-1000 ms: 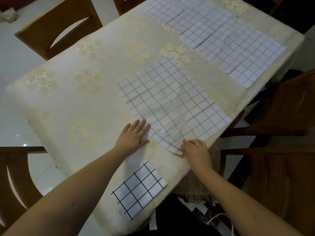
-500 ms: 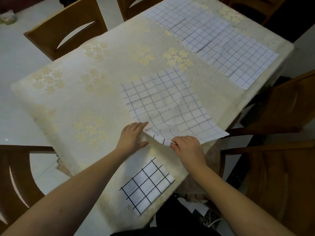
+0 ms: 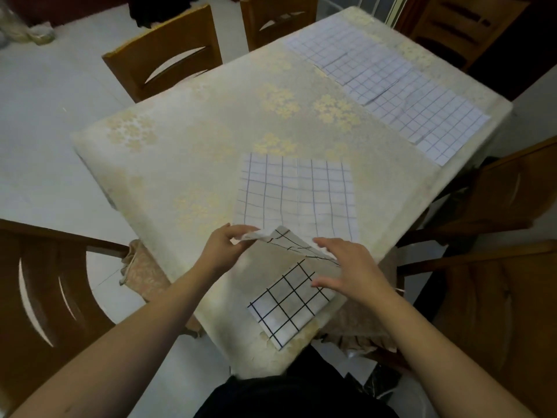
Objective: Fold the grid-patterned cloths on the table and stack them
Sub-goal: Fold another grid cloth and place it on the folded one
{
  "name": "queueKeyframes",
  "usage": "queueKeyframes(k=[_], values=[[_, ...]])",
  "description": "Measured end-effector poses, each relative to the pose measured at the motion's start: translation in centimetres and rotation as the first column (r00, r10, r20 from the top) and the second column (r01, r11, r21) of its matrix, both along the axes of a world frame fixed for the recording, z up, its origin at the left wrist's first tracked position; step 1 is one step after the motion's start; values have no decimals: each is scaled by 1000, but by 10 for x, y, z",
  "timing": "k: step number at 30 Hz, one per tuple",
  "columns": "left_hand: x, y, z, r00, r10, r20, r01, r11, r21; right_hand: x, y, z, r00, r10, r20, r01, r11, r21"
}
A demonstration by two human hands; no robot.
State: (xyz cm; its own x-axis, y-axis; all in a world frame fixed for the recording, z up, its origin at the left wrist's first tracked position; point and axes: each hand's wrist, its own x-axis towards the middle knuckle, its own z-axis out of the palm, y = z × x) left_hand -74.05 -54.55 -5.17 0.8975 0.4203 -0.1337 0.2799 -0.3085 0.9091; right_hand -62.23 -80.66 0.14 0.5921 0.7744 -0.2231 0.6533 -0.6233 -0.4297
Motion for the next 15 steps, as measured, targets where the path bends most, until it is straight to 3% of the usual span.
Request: queueKeyframes(k=[3,6,9,13,15], values=[[-24,14,6,998,13,-69,-18,997,-72,-4,-26,-9,992,-76,100,95,975,-202],[-43,25,10,995,28,-96,-41,990,-137,-6,-44,-11,959,-214,183,249,948,-198],[-58,32,15,991,46,-127,-58,994,-91,-12,-49,0,915,-404,-8,401,912,-86],[-75,41,15,982,50,-182,-49,999,12,-21,-57,11,890,-415,-187,430,902,44],[-82,45,12,981,61,-185,-66,998,-23,-26,-60,9,860,-433,-268,473,875,105]])
